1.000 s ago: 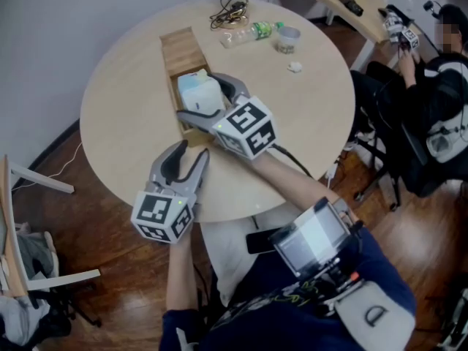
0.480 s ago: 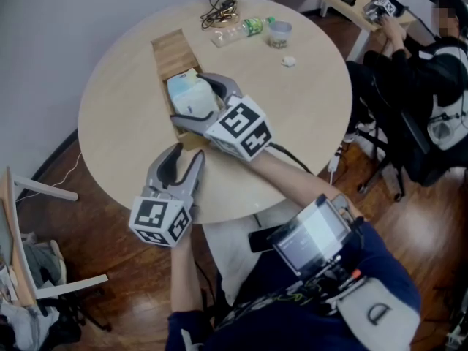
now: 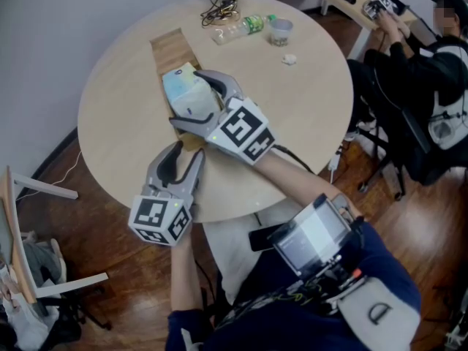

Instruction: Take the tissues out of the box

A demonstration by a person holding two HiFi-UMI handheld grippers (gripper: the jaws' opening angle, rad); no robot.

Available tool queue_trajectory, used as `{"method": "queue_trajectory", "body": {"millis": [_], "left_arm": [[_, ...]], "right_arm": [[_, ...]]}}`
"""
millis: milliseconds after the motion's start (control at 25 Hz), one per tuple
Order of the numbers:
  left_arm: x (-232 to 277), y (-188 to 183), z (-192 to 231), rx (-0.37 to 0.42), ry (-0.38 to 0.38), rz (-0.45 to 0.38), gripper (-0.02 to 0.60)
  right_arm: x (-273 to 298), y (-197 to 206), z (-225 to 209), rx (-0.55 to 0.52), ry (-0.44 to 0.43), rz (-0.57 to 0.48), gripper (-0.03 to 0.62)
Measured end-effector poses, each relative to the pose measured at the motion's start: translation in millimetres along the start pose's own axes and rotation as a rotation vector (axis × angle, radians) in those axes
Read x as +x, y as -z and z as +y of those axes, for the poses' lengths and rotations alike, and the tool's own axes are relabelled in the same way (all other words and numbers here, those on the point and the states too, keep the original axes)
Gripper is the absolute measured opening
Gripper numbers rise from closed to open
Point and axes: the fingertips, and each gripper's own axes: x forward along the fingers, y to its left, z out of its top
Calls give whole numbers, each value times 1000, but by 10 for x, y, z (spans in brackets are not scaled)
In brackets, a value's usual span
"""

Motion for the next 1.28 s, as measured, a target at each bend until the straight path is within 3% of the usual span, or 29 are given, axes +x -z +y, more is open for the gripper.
{"method": "queue_trajectory", "body": {"millis": [240,520,800,960,1280], "left_arm": [[1,10,2,6,1,-1,201],[8,3,2,7,3,-1,198],[11,6,-1,1,0,0,198],[-4,7,0,6,3,1,192],[-3,4,3,3,2,0,192]], "right_arm": [[-22,-22,6,3,-7,-18,425],[-31,-17,-49,101,-32,-32,425],[-63,-106,-21,27,-13,-63,422],[-194,-317,-67,148,-45,-172,420],[-273,-358,-164,229,-44,-197,420]]}}
